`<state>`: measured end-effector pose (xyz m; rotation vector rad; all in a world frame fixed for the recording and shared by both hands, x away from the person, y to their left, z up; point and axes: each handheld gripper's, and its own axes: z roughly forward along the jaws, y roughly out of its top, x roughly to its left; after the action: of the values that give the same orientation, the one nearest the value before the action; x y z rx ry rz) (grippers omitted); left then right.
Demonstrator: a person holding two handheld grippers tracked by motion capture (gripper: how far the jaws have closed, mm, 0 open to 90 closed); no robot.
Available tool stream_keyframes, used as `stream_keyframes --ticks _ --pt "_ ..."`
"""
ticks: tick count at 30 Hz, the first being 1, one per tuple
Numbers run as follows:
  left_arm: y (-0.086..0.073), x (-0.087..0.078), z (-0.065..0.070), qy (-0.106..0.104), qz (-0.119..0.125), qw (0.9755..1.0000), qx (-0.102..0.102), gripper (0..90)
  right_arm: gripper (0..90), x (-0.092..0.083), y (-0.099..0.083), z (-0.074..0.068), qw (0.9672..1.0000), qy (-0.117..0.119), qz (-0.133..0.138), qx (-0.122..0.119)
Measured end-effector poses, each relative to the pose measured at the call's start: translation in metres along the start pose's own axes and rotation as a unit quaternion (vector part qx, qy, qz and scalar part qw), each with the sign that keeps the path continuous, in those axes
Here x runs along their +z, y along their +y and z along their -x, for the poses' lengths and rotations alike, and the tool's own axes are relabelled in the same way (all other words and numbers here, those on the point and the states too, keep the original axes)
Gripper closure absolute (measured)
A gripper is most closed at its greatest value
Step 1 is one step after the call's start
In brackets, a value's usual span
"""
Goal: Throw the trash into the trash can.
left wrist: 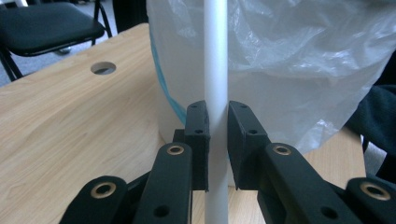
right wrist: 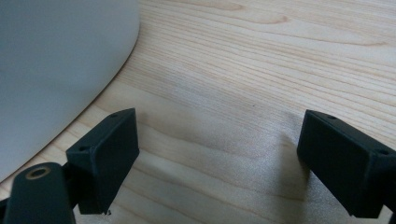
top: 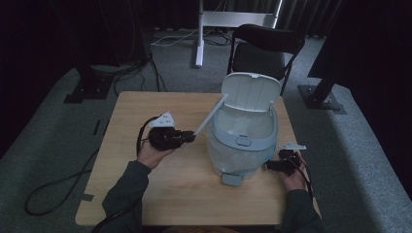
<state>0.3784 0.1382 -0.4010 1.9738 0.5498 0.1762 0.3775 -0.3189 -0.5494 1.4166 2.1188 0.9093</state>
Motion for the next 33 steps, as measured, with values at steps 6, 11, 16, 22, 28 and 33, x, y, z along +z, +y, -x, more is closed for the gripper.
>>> stream_keyframes --ticks 6,11,16,22,28,33 --pt "0.006 0.016 0.0 -0.004 -0.019 0.9998 0.005 79.2 11.6 0.0 0.0 0.0 1.0 0.0 0.0 0.0" --pt "0.007 0.02 0.0 -0.003 -0.025 0.9997 0.006 79.3 11.6 0.0 0.0 0.0 1.0 0.0 0.0 0.0" --pt "0.009 0.017 0.0 0.003 -0.019 0.9998 0.007 79.3 11.6 0.0 0.0 0.0 1.0 0.0 0.0 0.0" --pt "0.013 0.008 -0.002 0.008 -0.006 0.9999 0.007 79.3 11.6 0.0 0.0 0.0 1.0 0.0 0.0 0.0" --pt "0.021 -0.002 -0.002 0.014 0.01 0.9998 0.01 79.3 11.6 0.0 0.0 0.0 1.0 0.0 0.0 0.0" --pt "0.03 -0.005 -0.002 0.017 0.019 0.9996 0.012 79.3 11.6 0.0 0.0 0.0 1.0 0.0 0.0 0.0"
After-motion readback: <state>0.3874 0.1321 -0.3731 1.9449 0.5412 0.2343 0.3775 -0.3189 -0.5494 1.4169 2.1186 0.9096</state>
